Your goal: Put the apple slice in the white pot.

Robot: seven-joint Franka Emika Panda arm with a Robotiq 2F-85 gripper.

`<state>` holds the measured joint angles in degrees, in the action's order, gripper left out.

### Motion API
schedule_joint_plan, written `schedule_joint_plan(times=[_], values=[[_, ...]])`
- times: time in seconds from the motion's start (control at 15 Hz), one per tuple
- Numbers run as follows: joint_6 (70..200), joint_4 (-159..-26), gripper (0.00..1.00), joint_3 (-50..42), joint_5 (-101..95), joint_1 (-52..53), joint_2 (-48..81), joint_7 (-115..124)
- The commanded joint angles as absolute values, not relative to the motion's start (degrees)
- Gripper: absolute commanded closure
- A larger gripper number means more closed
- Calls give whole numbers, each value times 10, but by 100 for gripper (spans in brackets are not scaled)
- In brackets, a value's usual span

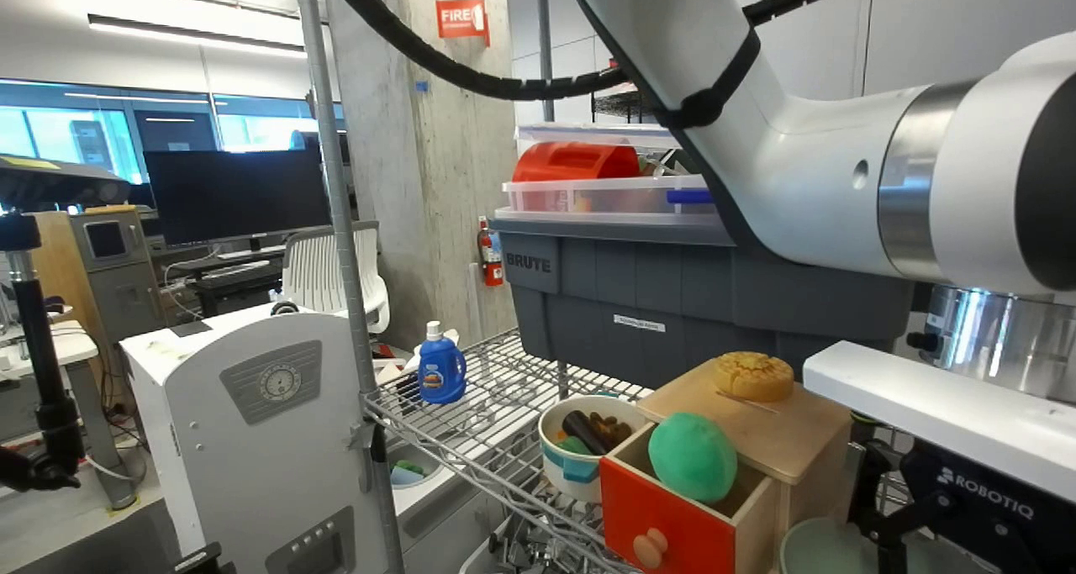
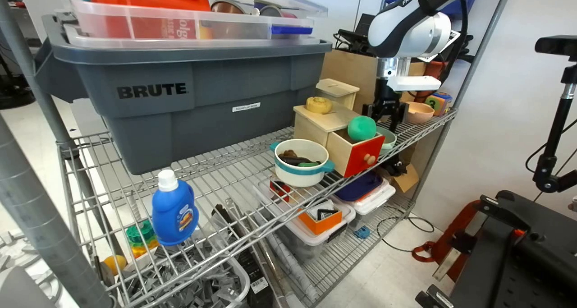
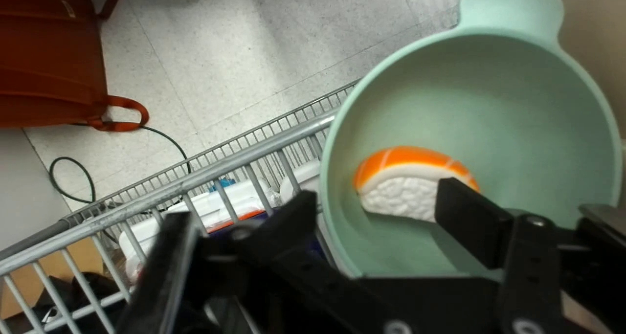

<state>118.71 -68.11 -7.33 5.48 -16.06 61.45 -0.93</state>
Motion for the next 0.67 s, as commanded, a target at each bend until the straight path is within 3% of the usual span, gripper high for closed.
schedule_joint_plan(times=[0.0, 0.6], values=[[1181, -662, 1, -70, 48, -162, 627, -5], [1188, -689, 0, -68, 50, -162, 599, -13]])
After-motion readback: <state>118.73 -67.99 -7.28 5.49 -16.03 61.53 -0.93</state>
